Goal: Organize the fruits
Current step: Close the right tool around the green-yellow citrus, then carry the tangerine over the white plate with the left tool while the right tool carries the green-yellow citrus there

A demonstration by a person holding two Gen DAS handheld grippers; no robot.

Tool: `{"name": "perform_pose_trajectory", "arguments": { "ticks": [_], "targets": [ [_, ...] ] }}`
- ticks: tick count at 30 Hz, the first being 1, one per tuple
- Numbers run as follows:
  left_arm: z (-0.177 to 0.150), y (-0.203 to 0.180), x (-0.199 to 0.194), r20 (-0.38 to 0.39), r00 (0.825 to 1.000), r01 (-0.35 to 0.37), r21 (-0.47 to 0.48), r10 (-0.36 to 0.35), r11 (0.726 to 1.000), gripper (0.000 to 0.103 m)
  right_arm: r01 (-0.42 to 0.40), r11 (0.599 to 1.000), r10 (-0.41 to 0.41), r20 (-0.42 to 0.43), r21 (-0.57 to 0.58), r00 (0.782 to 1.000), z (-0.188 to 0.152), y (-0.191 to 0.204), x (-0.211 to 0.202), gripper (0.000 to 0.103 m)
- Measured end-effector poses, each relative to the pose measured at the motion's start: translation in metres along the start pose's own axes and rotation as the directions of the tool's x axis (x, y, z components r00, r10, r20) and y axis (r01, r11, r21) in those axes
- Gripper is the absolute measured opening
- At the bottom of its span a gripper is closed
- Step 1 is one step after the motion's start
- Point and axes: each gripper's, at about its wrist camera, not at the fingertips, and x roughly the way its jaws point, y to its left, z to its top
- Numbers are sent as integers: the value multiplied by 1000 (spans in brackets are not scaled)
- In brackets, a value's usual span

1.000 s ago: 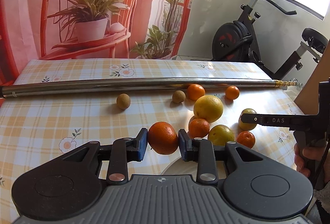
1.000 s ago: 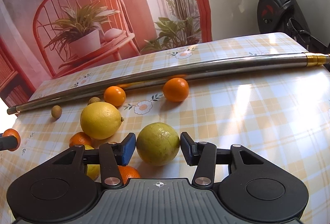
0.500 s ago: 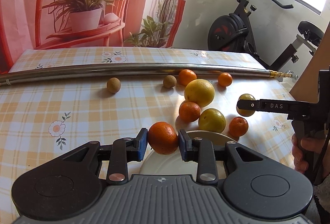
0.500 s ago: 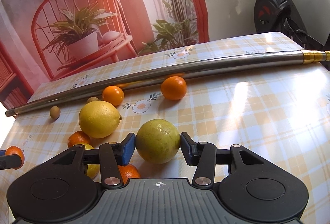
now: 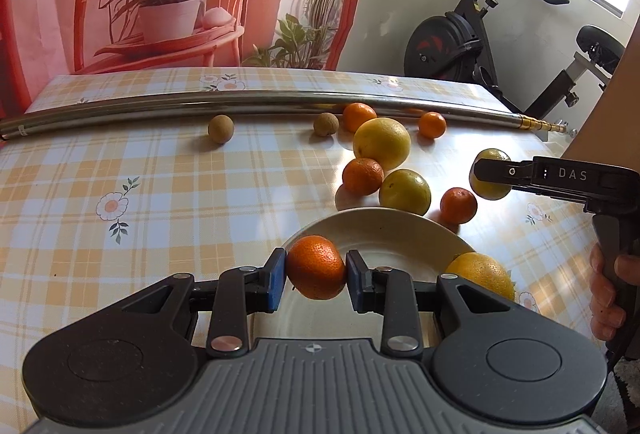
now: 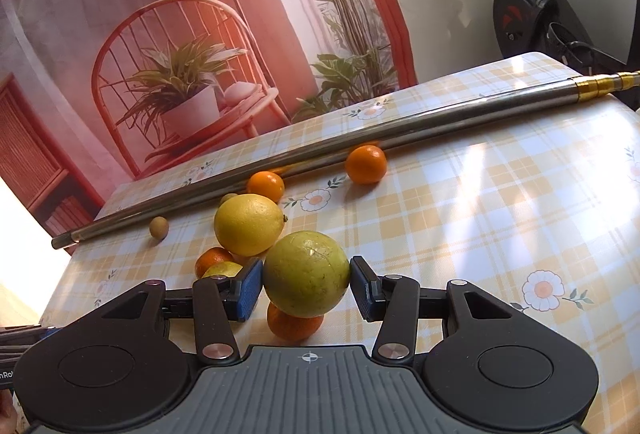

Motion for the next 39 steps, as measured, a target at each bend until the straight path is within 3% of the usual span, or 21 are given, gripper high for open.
{"name": "perform_pose_trajectory", "arguments": {
  "ticks": [6,18,30,39],
  "targets": [
    [-4,-2,-1,-4,1000,-5,9,5,1000,34,-30,999,31,15,-45,999,3,18,-11,44],
    [-10,-5,0,-19,999,-38,44,39,998,34,-133,981,123,-72,-139,990,-11,60,-6,44],
    [-13,-5,5,-44,997,-57,60,60,997,34,-142,976,116,-160,-166,980,-27,71,9,44],
    [-15,-6,8,-57,997,-53,57,56,997,34,-128,969,94,-168,-209,981,-28,76,10,44]
  ]
}}
